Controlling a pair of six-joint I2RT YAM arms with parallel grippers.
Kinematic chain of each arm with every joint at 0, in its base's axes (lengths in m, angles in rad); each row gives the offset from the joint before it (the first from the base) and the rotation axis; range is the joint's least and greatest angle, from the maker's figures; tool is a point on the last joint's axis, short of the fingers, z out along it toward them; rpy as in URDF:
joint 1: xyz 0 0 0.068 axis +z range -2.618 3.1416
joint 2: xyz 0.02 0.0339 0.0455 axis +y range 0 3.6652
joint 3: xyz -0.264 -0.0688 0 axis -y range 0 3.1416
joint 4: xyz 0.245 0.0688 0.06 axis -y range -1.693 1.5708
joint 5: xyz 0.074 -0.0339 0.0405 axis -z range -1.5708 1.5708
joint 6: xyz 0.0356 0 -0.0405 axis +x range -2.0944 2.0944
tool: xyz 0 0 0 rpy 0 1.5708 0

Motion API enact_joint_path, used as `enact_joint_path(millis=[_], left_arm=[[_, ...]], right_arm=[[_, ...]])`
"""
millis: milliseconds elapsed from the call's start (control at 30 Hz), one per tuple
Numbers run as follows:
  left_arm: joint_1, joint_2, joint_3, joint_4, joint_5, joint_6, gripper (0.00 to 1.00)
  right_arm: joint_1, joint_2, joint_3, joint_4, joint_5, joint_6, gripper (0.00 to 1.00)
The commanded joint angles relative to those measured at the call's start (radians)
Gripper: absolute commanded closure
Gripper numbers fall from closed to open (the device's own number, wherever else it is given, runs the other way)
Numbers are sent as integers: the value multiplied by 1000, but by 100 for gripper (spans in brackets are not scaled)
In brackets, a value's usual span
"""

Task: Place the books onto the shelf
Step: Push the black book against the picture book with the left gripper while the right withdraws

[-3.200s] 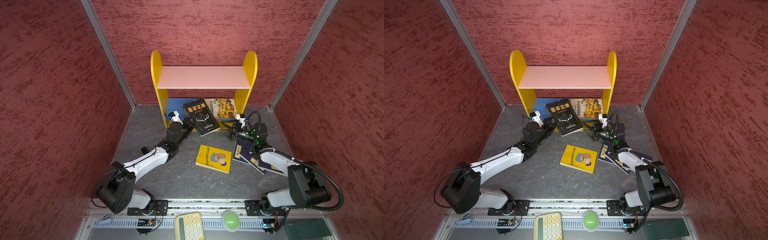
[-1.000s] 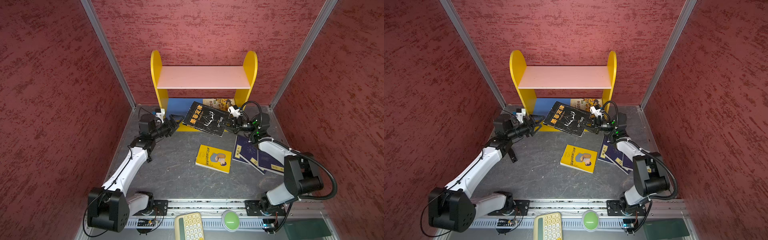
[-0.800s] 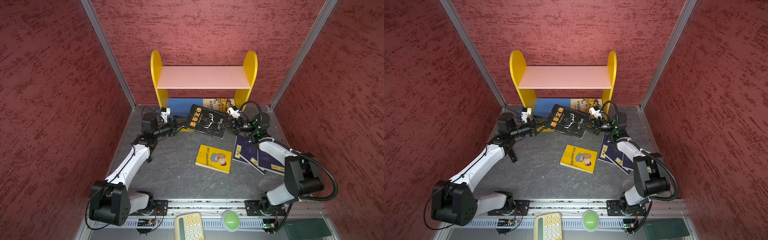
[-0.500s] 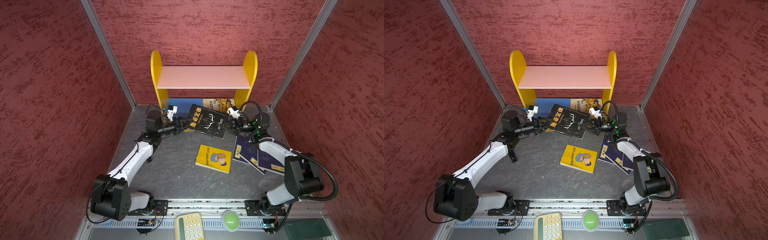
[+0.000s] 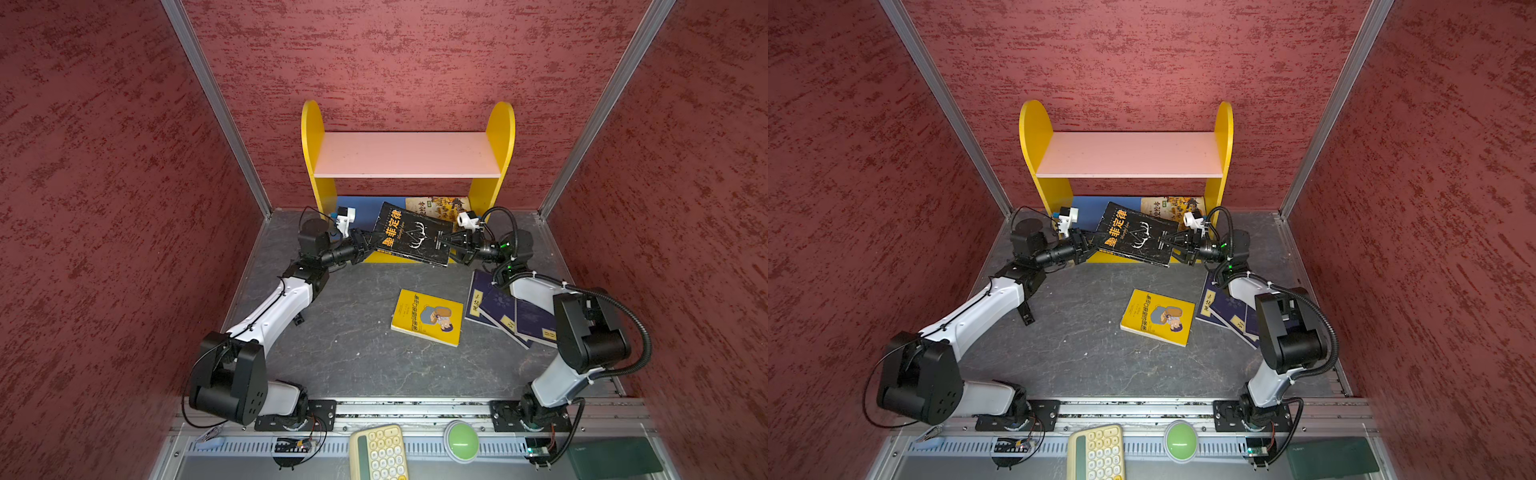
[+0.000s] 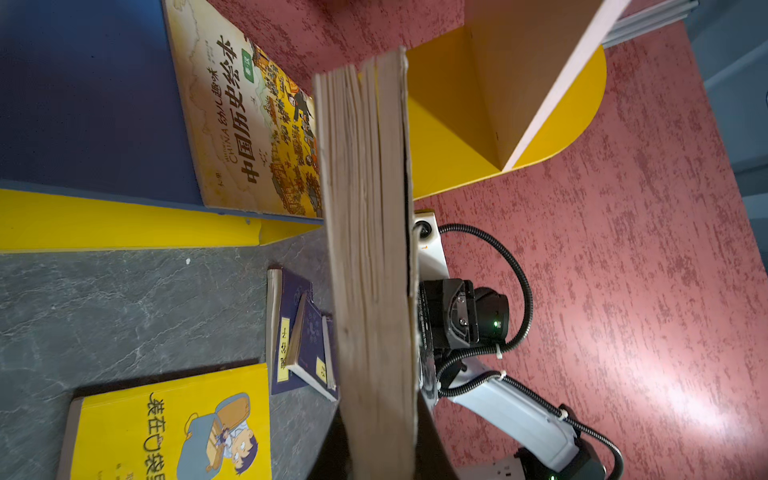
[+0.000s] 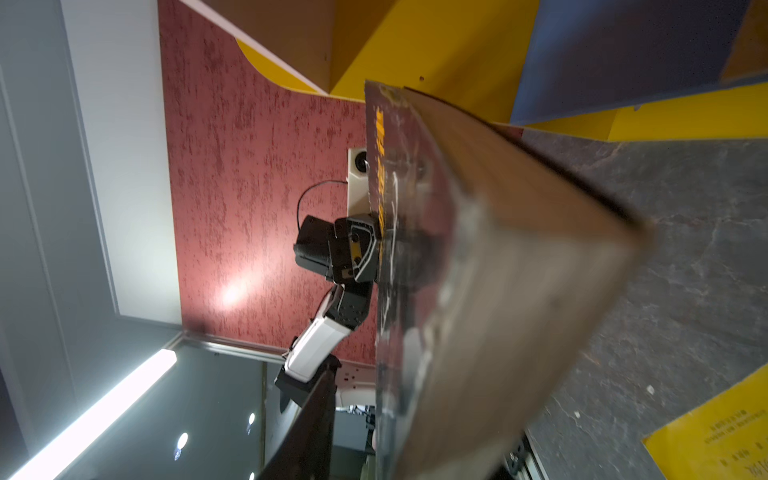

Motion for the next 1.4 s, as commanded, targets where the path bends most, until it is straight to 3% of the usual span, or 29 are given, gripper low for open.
enact_joint_path(millis=[0,133,167,300,467,633,833,1000,1367], left_arm=[[-44,30,12,151,-80,-25,100],[-80,98,56,249,-138,-27,100],[-84,117,69,261,-151,-25,100],[-103,180,124,284,-203,-11,100],[-116,299,196,371,-235,-39,100],[-140,420,310,387,-256,-53,100],[-174,527,445,326,-291,-29,100],[-194,569,476,299,-338,-24,100],[-207,636,514,297,-384,-64,100]], right_arm=[[-15,-82,-12,-123,195,-167,46],[-32,-153,46,-573,250,-455,29],[-41,-169,53,-642,269,-500,20],[-83,-243,40,-808,382,-594,5],[-136,-322,4,-951,540,-641,1],[-145,-369,55,-1154,736,-813,1],[-147,-365,90,-1198,873,-956,1],[-146,-338,109,-1172,911,-1020,1],[-147,-241,130,-1075,903,-1005,1]])
